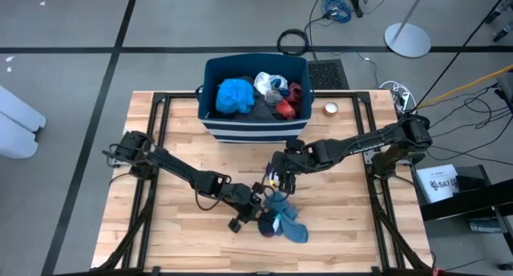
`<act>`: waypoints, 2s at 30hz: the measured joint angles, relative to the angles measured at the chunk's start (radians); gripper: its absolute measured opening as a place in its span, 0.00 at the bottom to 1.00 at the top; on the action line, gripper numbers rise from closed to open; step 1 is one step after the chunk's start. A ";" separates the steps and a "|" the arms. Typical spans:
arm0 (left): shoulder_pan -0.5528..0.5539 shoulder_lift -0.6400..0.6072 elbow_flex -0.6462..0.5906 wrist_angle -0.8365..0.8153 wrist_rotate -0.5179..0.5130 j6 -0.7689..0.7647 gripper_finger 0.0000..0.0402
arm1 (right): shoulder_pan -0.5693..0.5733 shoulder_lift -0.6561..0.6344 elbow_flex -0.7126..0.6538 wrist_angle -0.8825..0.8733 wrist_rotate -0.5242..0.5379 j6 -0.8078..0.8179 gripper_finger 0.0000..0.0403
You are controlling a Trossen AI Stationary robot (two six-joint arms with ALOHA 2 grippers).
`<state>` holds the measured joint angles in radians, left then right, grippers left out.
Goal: Sort clothes
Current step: Put the black sock into the blue laundry bin
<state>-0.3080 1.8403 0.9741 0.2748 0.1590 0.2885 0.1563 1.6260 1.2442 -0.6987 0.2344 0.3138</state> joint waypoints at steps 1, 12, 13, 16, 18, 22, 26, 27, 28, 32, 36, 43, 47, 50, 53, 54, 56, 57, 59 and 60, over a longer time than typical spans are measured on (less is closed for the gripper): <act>0.000 0.012 0.000 0.011 0.007 -0.006 0.35 | -0.003 0.000 0.000 0.000 0.001 0.001 0.53; 0.016 0.034 0.000 0.048 0.013 -0.072 0.35 | -0.006 0.000 0.000 0.000 -0.001 0.003 0.53; 0.020 0.035 0.000 0.043 0.016 -0.076 0.35 | -0.006 0.000 0.000 0.000 -0.001 0.004 0.53; 0.039 0.041 0.000 0.027 0.016 -0.122 0.35 | -0.006 0.000 0.000 0.000 -0.001 0.007 0.53; 0.053 0.050 0.000 0.016 0.016 -0.156 0.35 | -0.006 0.000 0.000 0.000 -0.001 0.007 0.53; 0.065 0.076 0.000 0.015 0.049 -0.179 0.35 | -0.006 0.000 0.000 0.001 0.000 0.008 0.53; 0.064 0.081 0.002 0.027 0.076 -0.180 0.35 | -0.006 -0.001 0.000 0.002 0.000 0.008 0.53; 0.064 0.081 0.006 0.024 0.076 -0.179 0.35 | -0.006 0.000 0.000 0.003 0.000 0.007 0.53; 0.064 0.082 0.009 0.022 0.076 -0.179 0.35 | -0.006 -0.001 0.000 0.004 -0.001 0.007 0.53; 0.064 0.082 0.011 0.022 0.076 -0.160 0.27 | -0.006 -0.001 0.000 0.008 0.000 0.007 0.53; 0.064 0.082 0.012 0.033 0.078 -0.133 0.10 | -0.006 -0.001 0.000 0.008 0.000 0.007 0.53; 0.064 0.075 0.025 -0.001 0.080 -0.121 0.02 | -0.006 -0.001 0.000 0.008 0.000 0.007 0.53; 0.066 0.027 0.025 -0.083 0.071 -0.097 0.01 | -0.006 -0.001 0.000 0.008 0.000 0.007 0.53; 0.066 -0.031 0.024 -0.138 0.068 -0.074 0.01 | -0.006 0.000 0.000 0.008 0.000 0.000 0.53; 0.066 -0.100 0.025 -0.175 0.065 -0.072 0.01 | -0.006 -0.001 0.000 0.009 0.000 -0.010 0.53; 0.066 -0.123 0.025 -0.193 0.065 -0.071 0.01 | -0.006 -0.001 0.000 0.010 0.000 -0.011 0.53; 0.066 -0.168 0.025 -0.242 0.059 -0.071 0.01 | -0.006 -0.001 0.000 0.017 0.000 -0.012 0.53; 0.066 -0.192 0.025 -0.274 0.050 -0.071 0.01 | -0.006 0.000 0.000 0.018 0.000 -0.013 0.53; 0.065 -0.243 0.025 -0.335 0.019 -0.067 0.01 | -0.006 -0.001 0.000 0.025 0.000 -0.021 0.53; 0.063 -0.272 0.025 -0.377 -0.002 -0.064 0.01 | -0.006 -0.001 0.000 0.028 0.000 -0.023 0.53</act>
<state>-0.2451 1.5686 0.9989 -0.1024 0.1569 0.2246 0.1504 1.6253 1.2446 -0.6707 0.2347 0.2910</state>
